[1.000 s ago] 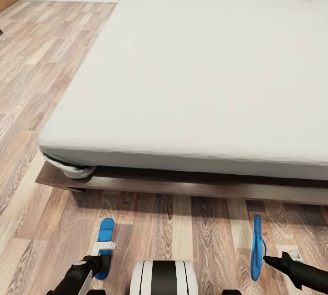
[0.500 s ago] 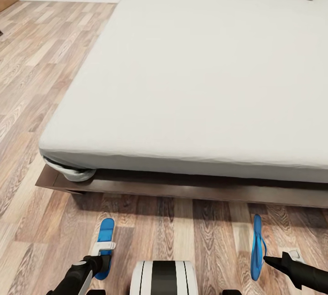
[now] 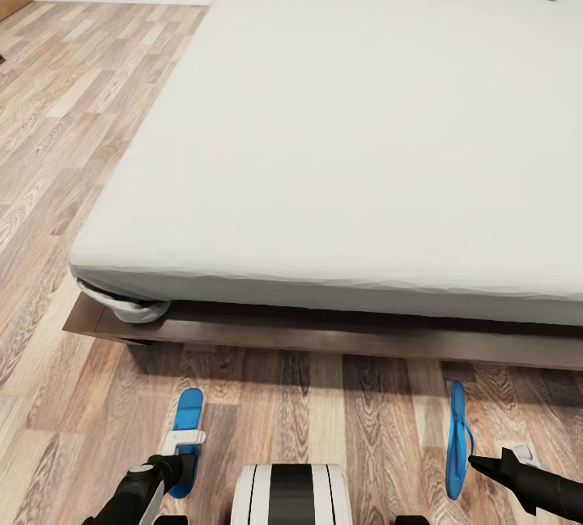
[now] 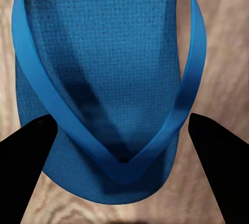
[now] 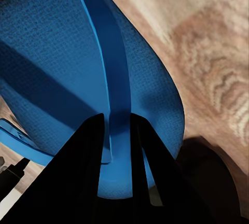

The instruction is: In the bedroom, move the book from the bed onto either nightstand, and place the two sandals side by side next to the bed.

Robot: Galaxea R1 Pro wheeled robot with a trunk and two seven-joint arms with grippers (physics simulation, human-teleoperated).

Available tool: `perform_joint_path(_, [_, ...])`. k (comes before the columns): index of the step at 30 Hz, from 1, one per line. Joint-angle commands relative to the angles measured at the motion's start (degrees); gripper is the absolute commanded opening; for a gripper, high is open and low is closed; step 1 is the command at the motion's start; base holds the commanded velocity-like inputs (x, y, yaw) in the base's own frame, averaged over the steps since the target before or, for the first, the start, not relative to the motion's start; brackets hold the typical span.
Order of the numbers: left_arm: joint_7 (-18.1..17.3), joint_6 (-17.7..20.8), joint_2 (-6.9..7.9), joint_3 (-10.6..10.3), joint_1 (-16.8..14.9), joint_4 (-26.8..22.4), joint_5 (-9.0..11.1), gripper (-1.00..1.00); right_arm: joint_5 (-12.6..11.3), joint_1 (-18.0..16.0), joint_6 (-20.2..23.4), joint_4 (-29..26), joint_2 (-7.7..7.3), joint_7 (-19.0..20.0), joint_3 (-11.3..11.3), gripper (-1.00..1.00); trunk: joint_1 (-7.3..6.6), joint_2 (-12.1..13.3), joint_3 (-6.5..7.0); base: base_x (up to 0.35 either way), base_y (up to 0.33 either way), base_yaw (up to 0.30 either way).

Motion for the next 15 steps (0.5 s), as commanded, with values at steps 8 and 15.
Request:
perform_joint_path(8, [-0.4, 0.3, -0.04, 0.3, 0.0, -0.1, -0.5, -1.00, 0.0, 0.0, 0.3, 0.0, 0.00, 0.1, -0.1, -1.00, 0.20, -0.1, -1.80, 0.000, 0.000, 0.000])
perform_joint_path(15, [-0.4, 0.3, -0.04, 0.3, 0.0, -0.1, -0.5, -1.00, 0.0, 0.0, 0.3, 0.0, 0.01, 0.1, -0.1, -1.00, 0.20, -0.1, -1.80, 0.000, 0.000, 0.000])
